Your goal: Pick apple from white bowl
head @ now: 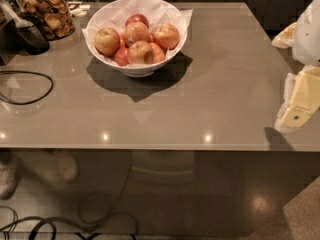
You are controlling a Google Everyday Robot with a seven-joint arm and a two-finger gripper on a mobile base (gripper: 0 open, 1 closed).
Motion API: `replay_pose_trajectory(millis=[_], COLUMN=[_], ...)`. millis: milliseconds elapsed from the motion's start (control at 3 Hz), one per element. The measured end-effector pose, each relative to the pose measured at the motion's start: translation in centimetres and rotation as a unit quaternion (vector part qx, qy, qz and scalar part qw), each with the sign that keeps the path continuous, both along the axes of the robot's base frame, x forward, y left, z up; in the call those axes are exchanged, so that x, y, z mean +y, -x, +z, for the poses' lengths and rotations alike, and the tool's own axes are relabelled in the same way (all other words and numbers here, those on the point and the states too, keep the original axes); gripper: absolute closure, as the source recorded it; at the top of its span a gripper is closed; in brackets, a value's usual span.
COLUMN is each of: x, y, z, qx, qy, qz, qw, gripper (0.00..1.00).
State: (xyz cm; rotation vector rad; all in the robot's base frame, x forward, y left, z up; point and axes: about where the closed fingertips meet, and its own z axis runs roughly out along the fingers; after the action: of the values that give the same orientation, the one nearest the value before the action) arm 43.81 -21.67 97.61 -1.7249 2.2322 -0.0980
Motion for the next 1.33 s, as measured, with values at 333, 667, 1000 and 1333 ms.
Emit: replay_pose_trajectory(millis=[333, 667, 1000, 1333], x=[0.0, 1.9, 4.8, 4.9], y=[0.0, -1.4, -3.3, -3.5], z=[0.0, 0.5, 0.8, 0.9], qx=[0.000, -0.007, -0.015, -0.022], qy=[0.000, 0.023, 0.057, 0.059], qz=[0.000, 0.006, 0.022, 0.023], qw=[1.0000, 0.9997, 0.9980, 0.9978], gripper=[0.00, 0.00, 0.00, 0.00])
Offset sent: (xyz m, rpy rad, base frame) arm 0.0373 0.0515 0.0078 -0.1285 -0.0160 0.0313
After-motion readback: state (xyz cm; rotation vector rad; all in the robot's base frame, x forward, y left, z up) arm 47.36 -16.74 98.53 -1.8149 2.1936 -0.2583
